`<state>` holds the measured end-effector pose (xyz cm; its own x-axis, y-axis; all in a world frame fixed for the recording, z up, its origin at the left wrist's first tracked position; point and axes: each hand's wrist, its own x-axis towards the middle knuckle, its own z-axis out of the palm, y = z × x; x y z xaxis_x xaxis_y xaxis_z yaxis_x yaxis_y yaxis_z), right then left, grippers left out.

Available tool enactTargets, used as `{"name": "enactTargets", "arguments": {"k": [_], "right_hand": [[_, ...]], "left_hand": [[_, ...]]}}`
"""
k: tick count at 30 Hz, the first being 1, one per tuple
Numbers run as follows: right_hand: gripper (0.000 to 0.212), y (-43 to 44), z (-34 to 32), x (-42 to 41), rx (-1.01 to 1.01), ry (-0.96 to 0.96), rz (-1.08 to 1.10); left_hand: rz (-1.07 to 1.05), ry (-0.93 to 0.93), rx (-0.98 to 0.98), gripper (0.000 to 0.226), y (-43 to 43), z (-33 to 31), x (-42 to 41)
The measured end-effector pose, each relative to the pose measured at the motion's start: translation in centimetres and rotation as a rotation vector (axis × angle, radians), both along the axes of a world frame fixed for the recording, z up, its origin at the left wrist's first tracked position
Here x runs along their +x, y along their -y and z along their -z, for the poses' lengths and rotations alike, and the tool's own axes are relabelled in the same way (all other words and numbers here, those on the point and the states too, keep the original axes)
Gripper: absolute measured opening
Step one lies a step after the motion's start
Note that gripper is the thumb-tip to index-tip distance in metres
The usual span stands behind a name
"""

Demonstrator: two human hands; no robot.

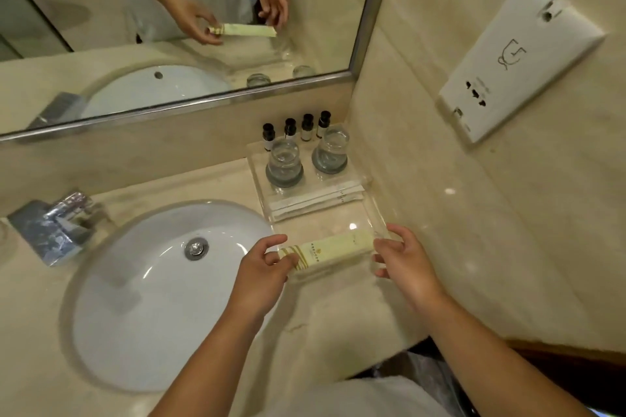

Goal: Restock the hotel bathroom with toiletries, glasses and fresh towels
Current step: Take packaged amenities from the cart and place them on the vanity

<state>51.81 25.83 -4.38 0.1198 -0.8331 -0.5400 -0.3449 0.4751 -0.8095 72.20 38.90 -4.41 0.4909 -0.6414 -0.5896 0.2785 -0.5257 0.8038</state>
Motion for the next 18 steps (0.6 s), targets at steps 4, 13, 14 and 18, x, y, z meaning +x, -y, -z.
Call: {"name": "enactTargets", "arguments": {"k": [4,13,14,18], "right_hand": [[0.037,1.1,1.7,0.8,0.037,-0.031,0.029],[0.024,2.3,5.1,3.9,0.17,-0.093,-0.027],[0.022,2.4,5.4,4.3,0.199,-0.09,-0.017],[0.018,3.1,6.0,5.3,0.285,-0.07,0.021]], "left_hand": [[-0.023,0.017,0.065,0.03,2.6,2.0,-0.3],[-0.038,0.021,0.143,0.031,8.0,5.8,0.5],[-0.039,0.024,0.146,0.031,8.5,6.2,0.6],[-0.025,0.034,0.159,0.029,9.8,7.0,0.7]]}}
